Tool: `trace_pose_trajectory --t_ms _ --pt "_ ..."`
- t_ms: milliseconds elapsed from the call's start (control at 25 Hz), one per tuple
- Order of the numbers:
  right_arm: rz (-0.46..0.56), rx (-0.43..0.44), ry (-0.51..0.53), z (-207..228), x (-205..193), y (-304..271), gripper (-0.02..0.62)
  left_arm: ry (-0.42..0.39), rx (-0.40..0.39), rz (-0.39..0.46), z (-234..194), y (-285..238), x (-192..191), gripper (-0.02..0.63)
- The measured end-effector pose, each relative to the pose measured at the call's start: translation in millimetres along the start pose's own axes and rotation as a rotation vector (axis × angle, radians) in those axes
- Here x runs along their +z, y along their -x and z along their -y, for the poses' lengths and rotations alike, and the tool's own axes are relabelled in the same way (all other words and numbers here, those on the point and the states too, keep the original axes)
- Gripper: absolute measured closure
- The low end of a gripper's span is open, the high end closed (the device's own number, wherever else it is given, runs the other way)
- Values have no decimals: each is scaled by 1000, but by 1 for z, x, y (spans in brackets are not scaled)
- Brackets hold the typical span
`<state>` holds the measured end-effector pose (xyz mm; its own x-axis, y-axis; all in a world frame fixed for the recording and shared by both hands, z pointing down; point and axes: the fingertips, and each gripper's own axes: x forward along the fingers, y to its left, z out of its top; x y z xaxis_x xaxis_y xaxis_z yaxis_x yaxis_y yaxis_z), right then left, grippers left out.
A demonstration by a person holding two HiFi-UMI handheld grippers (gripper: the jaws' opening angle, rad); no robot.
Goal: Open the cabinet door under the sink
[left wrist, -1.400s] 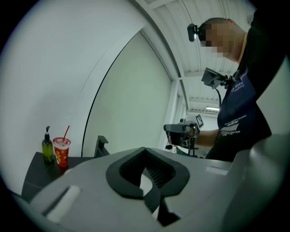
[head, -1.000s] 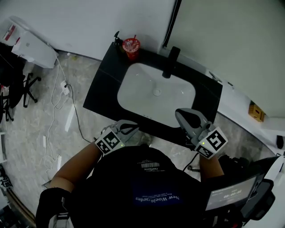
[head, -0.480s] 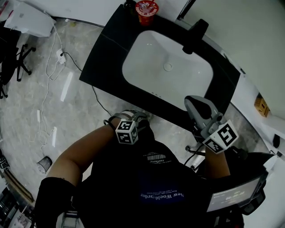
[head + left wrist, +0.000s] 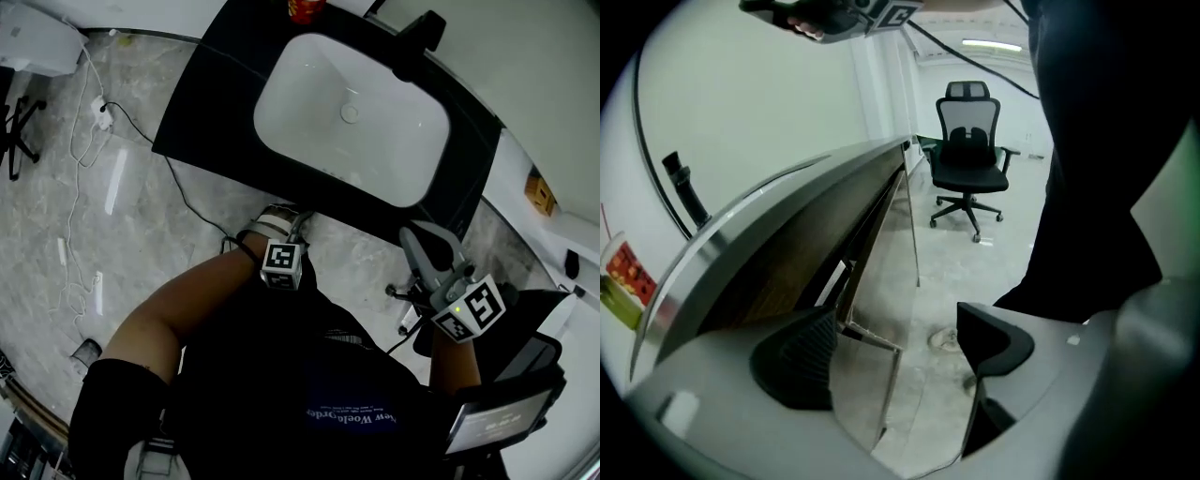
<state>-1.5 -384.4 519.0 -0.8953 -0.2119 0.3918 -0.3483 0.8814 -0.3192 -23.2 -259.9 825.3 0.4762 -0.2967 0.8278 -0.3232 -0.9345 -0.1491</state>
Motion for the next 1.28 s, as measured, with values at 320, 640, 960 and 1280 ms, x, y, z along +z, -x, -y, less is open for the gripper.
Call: trace_pose_trajectory --t_ms 320,640,960,1280 --pt "-25 -69 -28 -14 -29 27 594 -108 123 -127 -18 -44 -6 147" --pt "-16 -136 -79 -24 -47 53 594 -138 99 -200 -28 -50 -10 308" --pt "19 -233 -123 -48 -67 73 594 -63 -92 -207 1 -50 -8 434" --pt "10 -307 -189 -64 -101 99 594 -64 -7 -296 -11 -81 -12 528"
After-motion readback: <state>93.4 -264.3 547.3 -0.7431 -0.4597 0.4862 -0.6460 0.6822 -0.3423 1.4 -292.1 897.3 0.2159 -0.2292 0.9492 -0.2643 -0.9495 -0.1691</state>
